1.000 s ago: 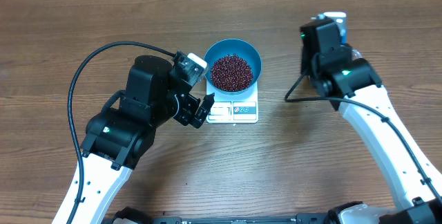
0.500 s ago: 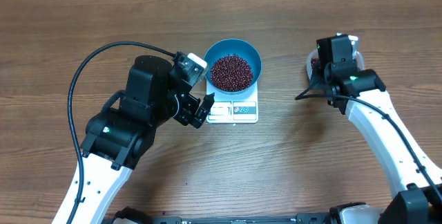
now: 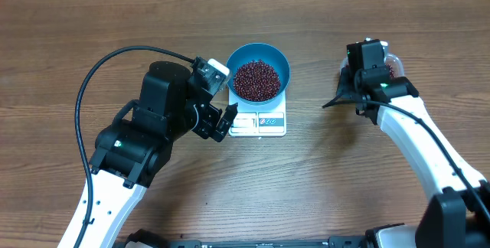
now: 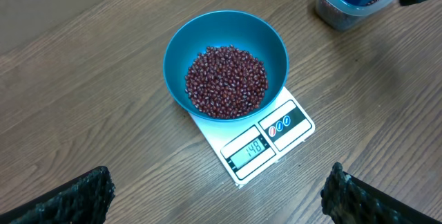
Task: Scoop item into bowl and weigh 150g on scale
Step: 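Dip the scoop into the tub and pick up a few beans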
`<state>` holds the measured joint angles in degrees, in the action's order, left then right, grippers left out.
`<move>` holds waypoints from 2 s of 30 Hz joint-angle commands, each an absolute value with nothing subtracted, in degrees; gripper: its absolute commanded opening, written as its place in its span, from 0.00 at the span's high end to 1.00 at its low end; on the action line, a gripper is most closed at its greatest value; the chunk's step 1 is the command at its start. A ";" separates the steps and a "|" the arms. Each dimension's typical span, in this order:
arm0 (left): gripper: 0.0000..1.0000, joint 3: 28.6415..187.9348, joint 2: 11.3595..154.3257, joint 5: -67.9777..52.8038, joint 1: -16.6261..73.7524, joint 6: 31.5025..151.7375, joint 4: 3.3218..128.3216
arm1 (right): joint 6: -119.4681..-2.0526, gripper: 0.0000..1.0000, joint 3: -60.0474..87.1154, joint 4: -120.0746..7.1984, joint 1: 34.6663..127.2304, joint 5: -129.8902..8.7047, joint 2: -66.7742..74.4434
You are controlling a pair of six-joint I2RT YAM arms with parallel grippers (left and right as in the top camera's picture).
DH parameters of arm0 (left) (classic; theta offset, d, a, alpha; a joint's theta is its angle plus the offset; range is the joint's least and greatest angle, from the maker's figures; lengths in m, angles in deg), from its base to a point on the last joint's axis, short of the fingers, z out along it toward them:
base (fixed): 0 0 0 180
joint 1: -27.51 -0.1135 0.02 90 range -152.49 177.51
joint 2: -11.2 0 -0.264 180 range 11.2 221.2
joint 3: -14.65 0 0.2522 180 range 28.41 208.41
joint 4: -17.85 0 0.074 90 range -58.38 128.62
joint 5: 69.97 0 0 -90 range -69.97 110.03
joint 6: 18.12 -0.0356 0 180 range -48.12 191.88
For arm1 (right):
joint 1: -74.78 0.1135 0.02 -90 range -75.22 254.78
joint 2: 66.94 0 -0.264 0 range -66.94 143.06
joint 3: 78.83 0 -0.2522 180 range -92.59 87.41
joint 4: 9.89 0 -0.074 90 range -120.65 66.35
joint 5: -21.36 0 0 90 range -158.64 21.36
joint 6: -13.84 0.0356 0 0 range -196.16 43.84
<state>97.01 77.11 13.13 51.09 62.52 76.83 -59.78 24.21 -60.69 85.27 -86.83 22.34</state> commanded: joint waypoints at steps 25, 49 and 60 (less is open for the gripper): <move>0.00 97.18 77.08 12.50 50.78 63.15 76.83 | -59.45 0.96 23.21 -62.04 77.59 -78.02 14.91; 0.00 97.18 77.08 12.52 50.78 63.13 76.80 | -81.66 0.96 23.16 -55.20 69.51 -47.75 13.20; 0.00 97.18 77.08 12.52 50.78 63.15 76.80 | -94.90 0.96 23.16 -55.62 69.51 -45.59 13.11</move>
<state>96.99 77.11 13.13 51.09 62.52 76.83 -91.73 24.19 -55.84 69.83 -45.52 14.71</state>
